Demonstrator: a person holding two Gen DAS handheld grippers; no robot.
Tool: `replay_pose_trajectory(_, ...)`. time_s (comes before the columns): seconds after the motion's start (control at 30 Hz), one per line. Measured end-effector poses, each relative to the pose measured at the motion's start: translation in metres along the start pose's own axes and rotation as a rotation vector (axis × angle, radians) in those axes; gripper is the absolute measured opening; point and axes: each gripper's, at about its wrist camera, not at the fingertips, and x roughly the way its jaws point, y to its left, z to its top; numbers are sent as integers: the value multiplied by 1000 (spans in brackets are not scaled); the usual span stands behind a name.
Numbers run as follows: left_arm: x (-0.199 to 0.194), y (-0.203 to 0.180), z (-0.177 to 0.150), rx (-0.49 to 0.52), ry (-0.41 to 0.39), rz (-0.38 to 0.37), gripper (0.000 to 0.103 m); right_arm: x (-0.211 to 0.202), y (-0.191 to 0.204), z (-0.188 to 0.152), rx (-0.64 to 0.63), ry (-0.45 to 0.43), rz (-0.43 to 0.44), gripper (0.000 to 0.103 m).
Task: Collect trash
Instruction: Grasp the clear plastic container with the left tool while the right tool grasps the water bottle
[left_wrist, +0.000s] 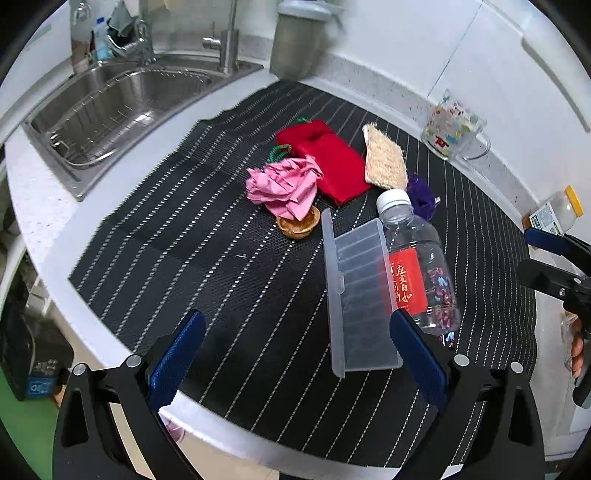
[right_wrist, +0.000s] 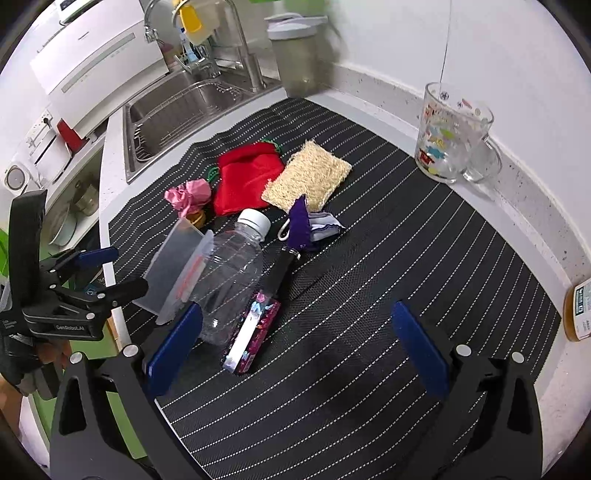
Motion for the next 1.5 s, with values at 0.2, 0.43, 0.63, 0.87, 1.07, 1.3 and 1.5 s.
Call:
replay_pose_trajectory(0.2, 15, 1, 3, -4, 46, -25, 44, 10, 0, 7, -1, 13, 8, 100)
replay_pose_trajectory(0.43, 20, -2, 4, 4, 63, -60, 6, 15, 3, 9, 1, 21, 12, 100)
replay_pose_trajectory(0.63, -3, -4, 6, 20, 17, -56, 6, 21, 12, 9, 6, 33, 27, 100)
replay_pose_trajectory(0.87, -41, 13, 9, 9, -50, -28, 6, 41, 42, 12, -11, 75, 70, 100)
replay_pose_trajectory(1.07, -54, 32, 7, -14, -77, -16, 6, 63, 63, 14, -21, 116, 94, 100)
replay_pose_trajectory(1.3, -52, 50, 5, -40, -69, -20, 6, 87, 75, 19, -23, 151, 97, 98)
replay_pose_trajectory(1.5, -49, 60, 3, -58, -64, -26, 6, 110, 84, 19, -50, 209, 97, 77)
